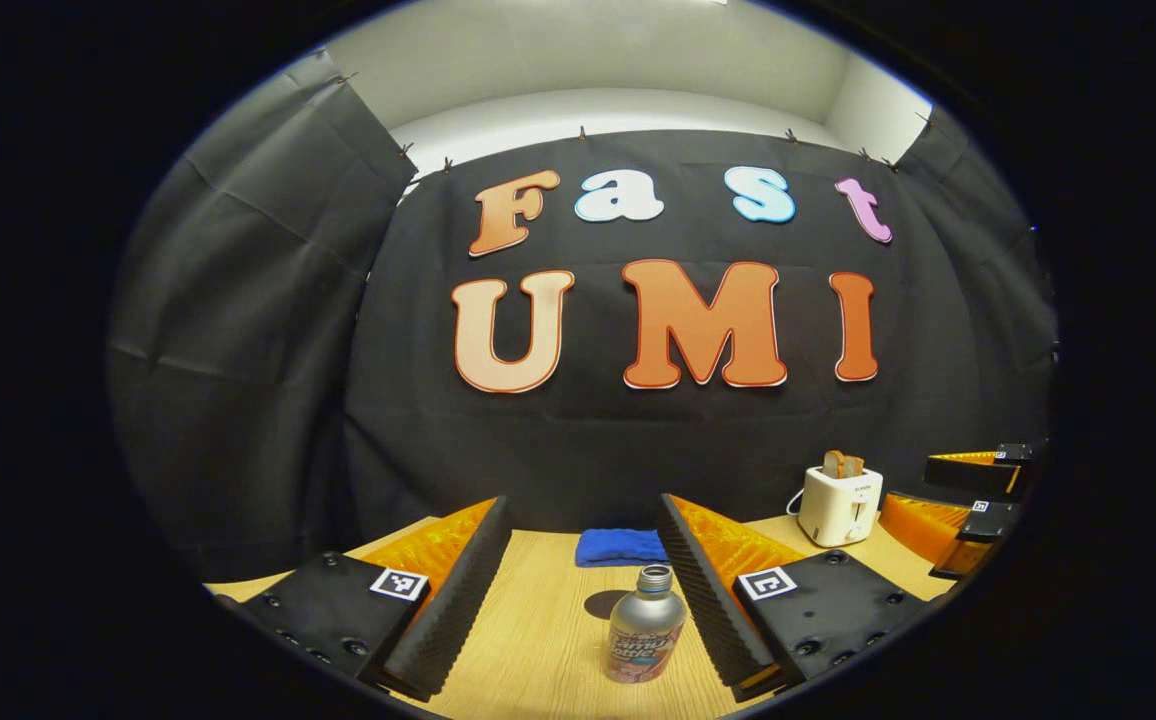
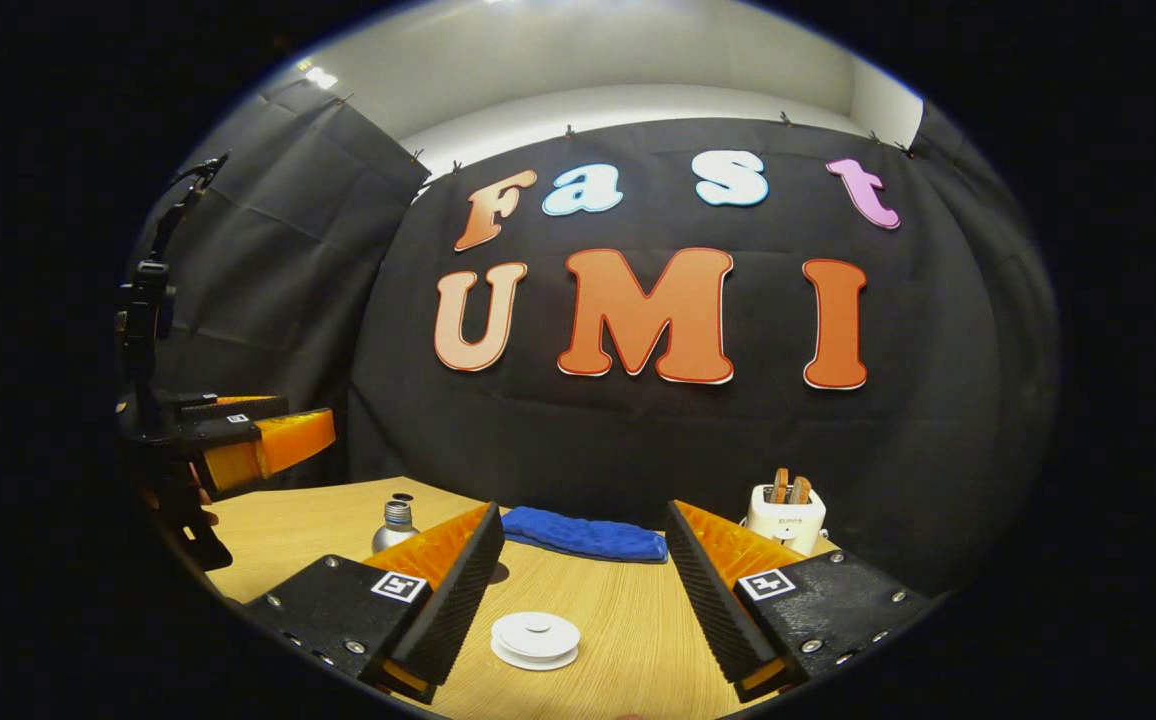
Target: Open the teacup lid with one hand, grasp the water bottle and pour water into the teacup with the other hand; after pouring, place the water bottle on the coaster and then close the teacup lid.
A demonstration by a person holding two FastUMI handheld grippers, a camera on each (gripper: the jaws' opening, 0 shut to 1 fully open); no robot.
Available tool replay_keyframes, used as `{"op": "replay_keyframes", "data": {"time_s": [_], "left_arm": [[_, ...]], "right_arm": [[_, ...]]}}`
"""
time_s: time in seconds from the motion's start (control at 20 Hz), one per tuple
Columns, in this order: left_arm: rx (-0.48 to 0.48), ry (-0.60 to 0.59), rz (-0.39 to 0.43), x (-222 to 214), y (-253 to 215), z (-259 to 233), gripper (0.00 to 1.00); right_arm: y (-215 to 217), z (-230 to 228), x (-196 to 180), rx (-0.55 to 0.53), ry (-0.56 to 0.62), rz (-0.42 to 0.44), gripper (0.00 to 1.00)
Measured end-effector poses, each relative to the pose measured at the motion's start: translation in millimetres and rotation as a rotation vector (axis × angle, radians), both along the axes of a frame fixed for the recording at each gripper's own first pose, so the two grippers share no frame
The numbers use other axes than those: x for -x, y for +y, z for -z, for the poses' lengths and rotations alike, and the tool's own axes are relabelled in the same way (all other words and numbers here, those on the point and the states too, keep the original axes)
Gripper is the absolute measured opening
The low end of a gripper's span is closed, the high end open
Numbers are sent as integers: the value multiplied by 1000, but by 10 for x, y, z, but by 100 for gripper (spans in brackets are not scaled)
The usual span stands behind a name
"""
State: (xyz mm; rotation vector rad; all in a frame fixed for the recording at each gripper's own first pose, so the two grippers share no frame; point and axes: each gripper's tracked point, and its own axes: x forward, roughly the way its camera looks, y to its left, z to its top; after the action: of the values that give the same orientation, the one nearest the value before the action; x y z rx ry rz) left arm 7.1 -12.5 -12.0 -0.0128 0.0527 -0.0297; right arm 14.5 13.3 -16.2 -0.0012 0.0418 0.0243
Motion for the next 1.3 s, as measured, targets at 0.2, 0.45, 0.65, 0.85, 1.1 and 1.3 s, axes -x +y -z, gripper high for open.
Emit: {"op": "replay_keyframes", "data": {"time_s": [0.2, 0.45, 0.65, 0.85, 1.1, 1.3], "left_arm": [[-4, 18, 0, 15, 19, 91, 94], [-20, 32, -1, 25, 16, 178, 100], [-14, 41, 0, 18, -2, 233, 100], [-34, 54, -5, -3, 1, 294, 98], [-46, 63, -2, 10, -13, 361, 100], [-51, 80, -6, -7, 10, 430, 100]], "right_arm": [[44, 244, -100, -6, 47, -9, 98], [177, 619, -200, -14, 137, -45, 97], [270, 977, -278, -23, 215, -70, 93], [384, 1269, -381, -29, 276, -104, 80], [459, 1641, -491, -28, 358, -105, 65], [441, 1795, -565, -1, 388, -96, 54]]}}
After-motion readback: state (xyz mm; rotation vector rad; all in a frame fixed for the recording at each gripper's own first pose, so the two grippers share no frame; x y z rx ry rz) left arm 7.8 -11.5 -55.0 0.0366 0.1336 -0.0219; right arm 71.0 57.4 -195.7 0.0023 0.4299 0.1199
